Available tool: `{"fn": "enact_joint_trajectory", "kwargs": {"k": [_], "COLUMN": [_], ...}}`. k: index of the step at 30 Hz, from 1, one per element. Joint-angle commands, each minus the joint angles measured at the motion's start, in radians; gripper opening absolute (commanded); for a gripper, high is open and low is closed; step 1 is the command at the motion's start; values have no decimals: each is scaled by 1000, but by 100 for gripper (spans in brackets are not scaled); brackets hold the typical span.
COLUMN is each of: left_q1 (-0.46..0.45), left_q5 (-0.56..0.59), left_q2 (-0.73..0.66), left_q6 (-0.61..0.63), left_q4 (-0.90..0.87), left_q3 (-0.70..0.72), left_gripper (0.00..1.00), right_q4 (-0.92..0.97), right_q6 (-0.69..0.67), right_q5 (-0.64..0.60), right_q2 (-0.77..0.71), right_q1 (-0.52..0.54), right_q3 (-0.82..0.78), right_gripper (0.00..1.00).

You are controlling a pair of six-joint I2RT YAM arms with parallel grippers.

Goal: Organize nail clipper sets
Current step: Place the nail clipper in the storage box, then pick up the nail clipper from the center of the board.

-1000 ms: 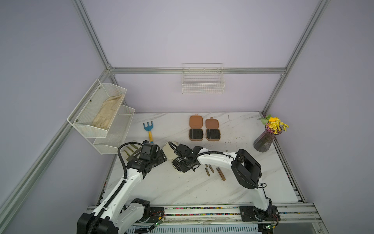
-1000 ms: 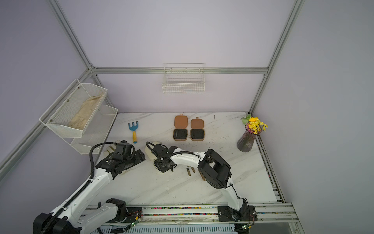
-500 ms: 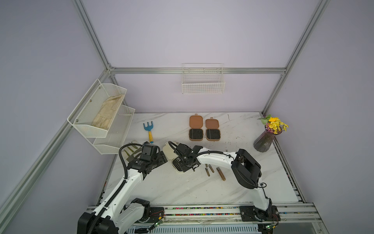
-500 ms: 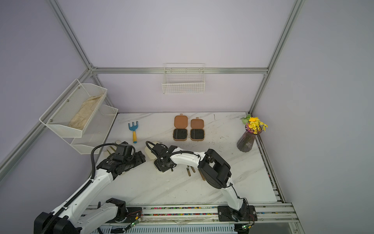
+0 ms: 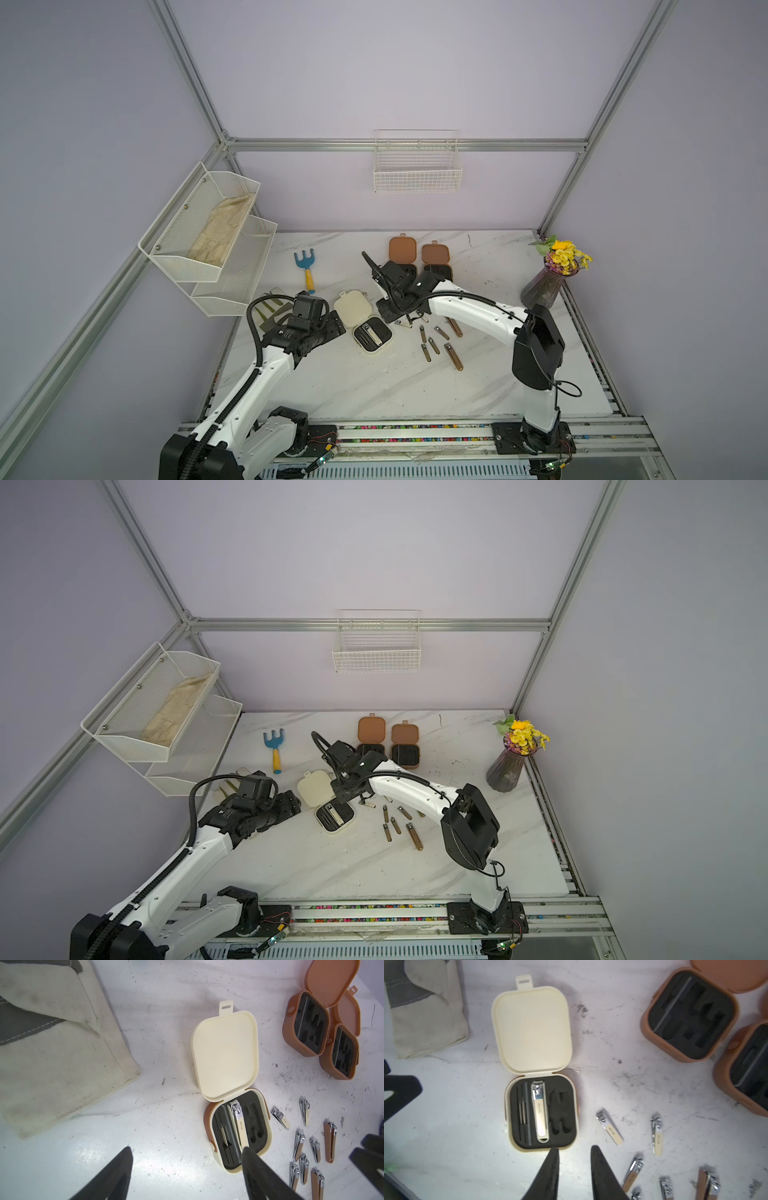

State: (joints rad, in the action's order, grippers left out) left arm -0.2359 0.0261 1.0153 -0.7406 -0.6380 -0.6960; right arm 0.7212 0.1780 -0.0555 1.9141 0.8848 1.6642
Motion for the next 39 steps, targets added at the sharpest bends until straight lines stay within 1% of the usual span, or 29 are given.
{"fn": "enact_joint_trajectory", "kwargs": {"k": [1, 5, 9, 15, 19, 30, 35, 39], "left_q1": [-1, -9, -15, -22, -22, -25, -27, -26], "left_q5": [-34, -44, -67, -77, -75, -75, -73, -72], "left_q2": [8, 1, -4, 5, 3, 5, 5, 6], "left_q6": [-9, -26, -38, -42, -48, -57, -59, -61], "left_q4": [21, 41, 79, 98, 104, 106, 106, 106], "left_q3": [36, 52, 74, 82, 87, 87, 85, 85], "left_gripper": [81, 81, 81, 80, 80, 79, 79, 79], "right_q4": [38, 27, 8, -16, -38, -79, -85, -86], "right_q6": [-71, -117, -140, -167, -167, -170, -170, -169], "right_q5": [11, 7, 2, 9, 22, 37, 44, 52], "right_q2": [-32, -46, -20, 57, 83, 128, 149, 163], "right_q1": [-62, -120, -165, -187, -192, -211, -214, -214], "right_q3": [-59, -118, -156, -173, -191, -213, -205, -202], "right_gripper": [32, 38, 41, 45, 45, 44, 40, 34]}}
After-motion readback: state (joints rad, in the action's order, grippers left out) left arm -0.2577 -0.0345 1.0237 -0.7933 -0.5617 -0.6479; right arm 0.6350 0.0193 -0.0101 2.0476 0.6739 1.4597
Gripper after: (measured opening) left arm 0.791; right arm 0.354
